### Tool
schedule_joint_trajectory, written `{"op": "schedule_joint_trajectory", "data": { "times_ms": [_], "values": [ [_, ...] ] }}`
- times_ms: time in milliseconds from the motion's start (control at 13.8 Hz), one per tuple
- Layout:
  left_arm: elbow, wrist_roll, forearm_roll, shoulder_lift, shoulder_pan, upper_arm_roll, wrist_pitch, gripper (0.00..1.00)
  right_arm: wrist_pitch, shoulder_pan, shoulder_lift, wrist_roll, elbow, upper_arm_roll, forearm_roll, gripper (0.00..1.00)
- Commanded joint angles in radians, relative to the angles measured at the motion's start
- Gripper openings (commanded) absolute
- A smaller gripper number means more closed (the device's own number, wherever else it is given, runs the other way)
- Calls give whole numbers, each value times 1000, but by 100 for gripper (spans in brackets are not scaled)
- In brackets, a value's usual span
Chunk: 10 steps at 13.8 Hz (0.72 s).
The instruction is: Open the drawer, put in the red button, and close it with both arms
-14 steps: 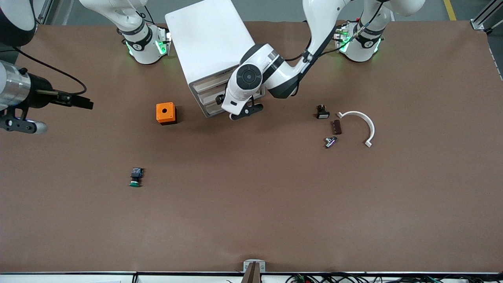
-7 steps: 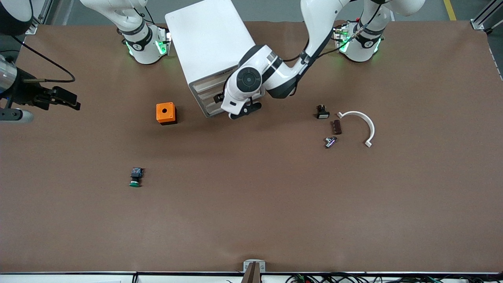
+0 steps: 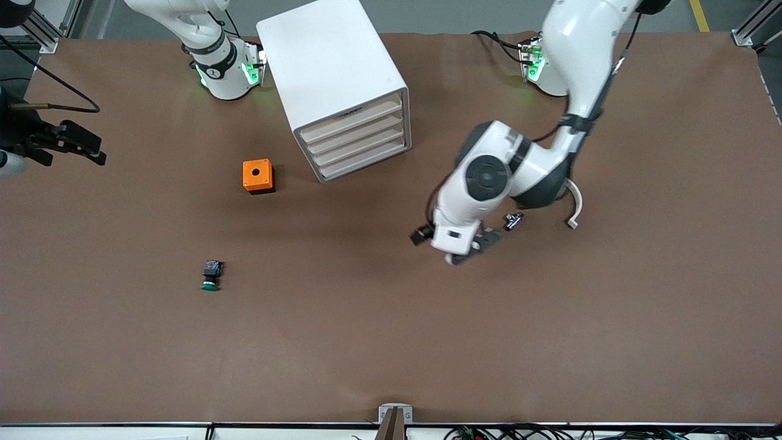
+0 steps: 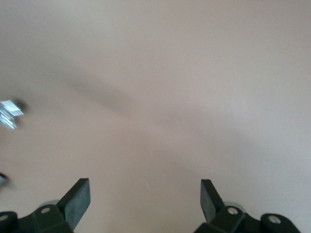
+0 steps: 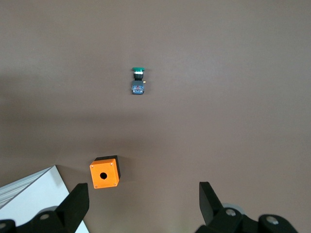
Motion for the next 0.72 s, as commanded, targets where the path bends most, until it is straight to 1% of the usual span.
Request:
{"op": "schedule_joint_trajectory", "data": {
  "times_ms": [0, 72, 217, 290, 652],
  "values": [
    [-17, 22, 76, -110, 109, -10, -92, 100, -11, -42, 2, -37, 20, 11, -1, 100],
    [-17, 61, 99, -147, 155, -11, -129, 100, -12, -41, 3, -27, 28, 12, -1, 100],
    [-17, 121, 100, -211, 215, -8, -184, 100, -14, -36, 5, -30, 29, 14, -2, 100],
    [-17, 169, 102, -243, 261, -10, -206, 100, -14, -41, 5, -34, 31, 12, -2, 100],
    [-17, 472, 100, -386, 421, -11, -345, 100, -12, -39, 5, -37, 42, 12, -5, 100]
  ]
}}
